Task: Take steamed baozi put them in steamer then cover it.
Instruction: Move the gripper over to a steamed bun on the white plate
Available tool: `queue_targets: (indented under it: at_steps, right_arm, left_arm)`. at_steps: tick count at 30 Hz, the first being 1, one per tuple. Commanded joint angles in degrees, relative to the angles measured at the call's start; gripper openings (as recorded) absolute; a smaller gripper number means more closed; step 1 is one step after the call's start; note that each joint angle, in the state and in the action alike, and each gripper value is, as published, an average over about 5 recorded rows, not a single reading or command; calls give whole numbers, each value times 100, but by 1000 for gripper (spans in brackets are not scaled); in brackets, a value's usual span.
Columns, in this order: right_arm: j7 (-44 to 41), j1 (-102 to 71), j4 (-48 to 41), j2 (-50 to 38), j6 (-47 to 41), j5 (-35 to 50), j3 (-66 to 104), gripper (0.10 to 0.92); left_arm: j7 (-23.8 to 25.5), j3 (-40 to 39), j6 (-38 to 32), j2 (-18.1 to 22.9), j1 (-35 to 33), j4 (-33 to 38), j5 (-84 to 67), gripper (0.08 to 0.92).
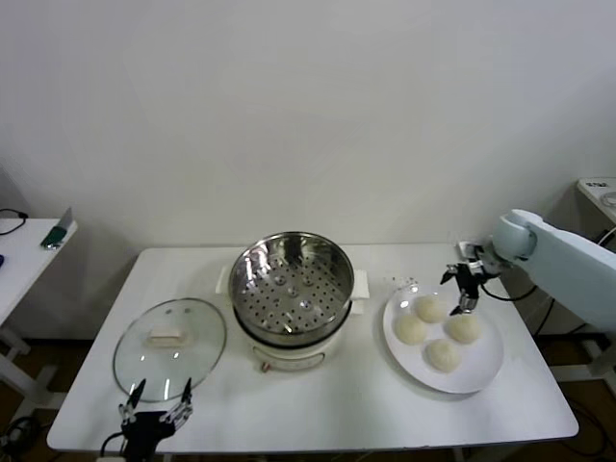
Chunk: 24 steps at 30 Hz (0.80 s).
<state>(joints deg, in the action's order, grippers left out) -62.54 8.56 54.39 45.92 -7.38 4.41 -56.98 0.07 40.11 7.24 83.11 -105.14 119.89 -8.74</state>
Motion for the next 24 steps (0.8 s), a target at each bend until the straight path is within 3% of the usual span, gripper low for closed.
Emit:
queue_targets:
  at_steps: [1, 13, 24]
  right_arm:
    - [-25, -230, -922, 746, -53, -265, 69, 823]
    - [-50, -290, -1208, 966, -34, -320, 201, 816]
    - [-49, -226, -840, 777, 80, -365, 141, 720]
  left_arm:
    - [-5, 1, -19, -11, -18, -33, -16, 823]
    - [-20, -13, -15, -19, -22, -78, 4, 823]
    - [-29, -84, 20, 4, -39, -63, 87, 823]
